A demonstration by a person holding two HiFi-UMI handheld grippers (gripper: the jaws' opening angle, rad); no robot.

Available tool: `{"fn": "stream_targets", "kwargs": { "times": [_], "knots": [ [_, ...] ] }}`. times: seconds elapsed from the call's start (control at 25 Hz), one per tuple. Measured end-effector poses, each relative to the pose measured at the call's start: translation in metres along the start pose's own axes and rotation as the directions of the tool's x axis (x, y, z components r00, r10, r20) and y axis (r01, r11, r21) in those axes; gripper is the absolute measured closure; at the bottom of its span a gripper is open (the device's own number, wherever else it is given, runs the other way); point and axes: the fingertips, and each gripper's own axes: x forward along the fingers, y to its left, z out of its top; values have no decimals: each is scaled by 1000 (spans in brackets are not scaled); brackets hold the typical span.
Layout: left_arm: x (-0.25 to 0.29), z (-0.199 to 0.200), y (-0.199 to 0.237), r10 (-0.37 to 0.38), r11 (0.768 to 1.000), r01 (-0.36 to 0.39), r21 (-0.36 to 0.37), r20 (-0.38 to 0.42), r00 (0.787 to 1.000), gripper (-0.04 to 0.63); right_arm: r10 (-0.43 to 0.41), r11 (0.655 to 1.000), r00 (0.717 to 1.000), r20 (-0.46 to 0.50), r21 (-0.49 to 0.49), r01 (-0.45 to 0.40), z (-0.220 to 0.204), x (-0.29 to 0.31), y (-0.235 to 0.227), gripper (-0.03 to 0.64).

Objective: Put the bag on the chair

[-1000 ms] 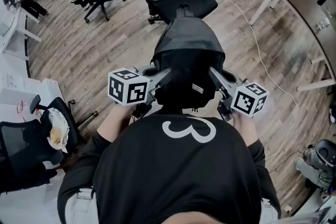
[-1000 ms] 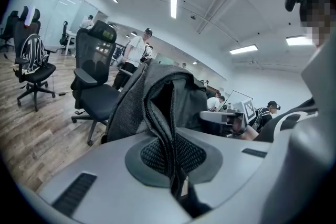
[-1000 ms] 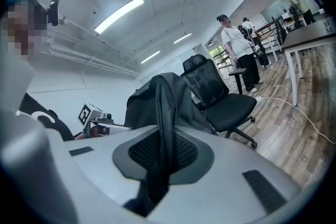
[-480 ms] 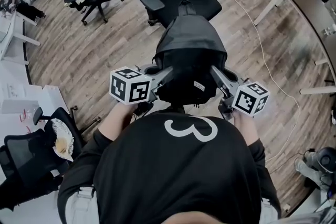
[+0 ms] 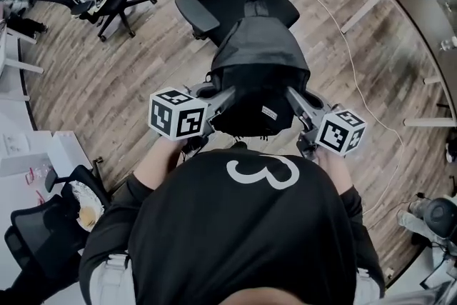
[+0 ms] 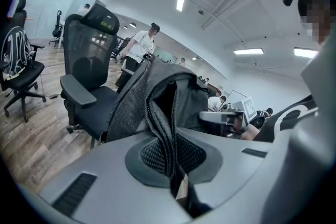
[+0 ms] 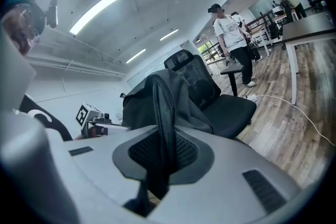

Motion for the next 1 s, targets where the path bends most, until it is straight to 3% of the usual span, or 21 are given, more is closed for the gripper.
{"fn": "stream_targets", "kwargs": {
  "times": [0.52,1.0],
  "knots": [
    [35,50,35,-55,998,56,22,-25,998,574,-75,997,997,18,-6,75,45,32,-36,565],
    [84,84,55,-6,1000,5,-15,-26,1000,574,-35,999,999,-20,9,36,81,52,-90,566]
  ]
}}
